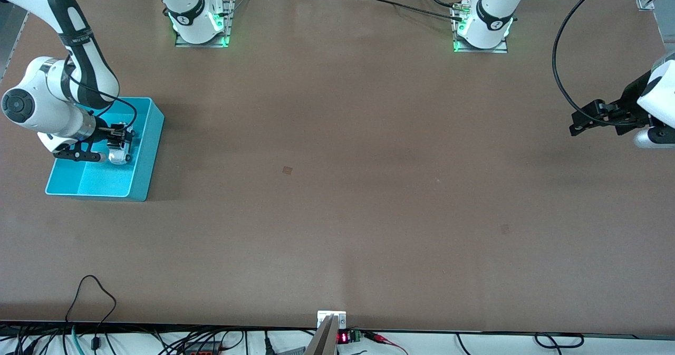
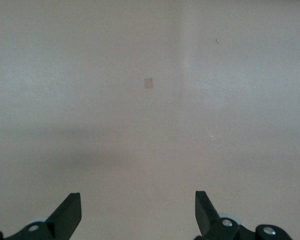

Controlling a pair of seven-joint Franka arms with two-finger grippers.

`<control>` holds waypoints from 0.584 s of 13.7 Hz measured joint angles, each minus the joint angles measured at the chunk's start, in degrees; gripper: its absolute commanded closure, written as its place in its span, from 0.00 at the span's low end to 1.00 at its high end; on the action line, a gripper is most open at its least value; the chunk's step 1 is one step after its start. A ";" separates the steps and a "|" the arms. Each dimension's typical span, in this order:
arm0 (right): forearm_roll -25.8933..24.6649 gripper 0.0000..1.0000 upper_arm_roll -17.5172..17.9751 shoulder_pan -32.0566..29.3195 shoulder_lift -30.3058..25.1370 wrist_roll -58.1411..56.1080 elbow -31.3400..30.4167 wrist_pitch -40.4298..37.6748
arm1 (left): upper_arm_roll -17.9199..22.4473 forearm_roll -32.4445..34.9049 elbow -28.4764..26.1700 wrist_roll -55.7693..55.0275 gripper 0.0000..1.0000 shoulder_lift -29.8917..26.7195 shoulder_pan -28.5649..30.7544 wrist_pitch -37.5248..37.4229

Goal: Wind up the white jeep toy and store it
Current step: 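Lower the held jeep into the blue box with the right gripper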

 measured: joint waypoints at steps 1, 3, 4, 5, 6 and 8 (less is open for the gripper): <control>0.00 0.79 0.00 -0.01 0.47 0.00 0.00 0.51 | 0.00 0.00 0.00 0.00 0.00 -0.02 -0.01 -0.02; 0.00 0.66 0.00 -0.11 1.05 0.00 0.00 0.86 | 0.00 0.00 0.00 0.00 0.00 -0.13 -0.05 -0.03; 0.00 0.63 0.00 -0.16 1.17 0.00 0.00 0.89 | 0.00 0.00 0.00 0.00 0.00 -0.23 -0.08 -0.03; 0.00 0.57 0.00 -0.19 1.27 0.00 0.00 0.89 | -0.01 0.00 0.00 0.00 0.00 -0.33 -0.13 -0.04; 0.00 0.50 0.00 -0.21 1.35 0.00 0.01 0.89 | -0.01 0.00 0.00 0.00 0.00 -0.40 -0.16 -0.05; 0.00 0.40 0.00 -0.22 1.35 0.00 0.01 0.90 | -0.01 0.00 0.00 0.00 0.00 -0.43 -0.18 -0.06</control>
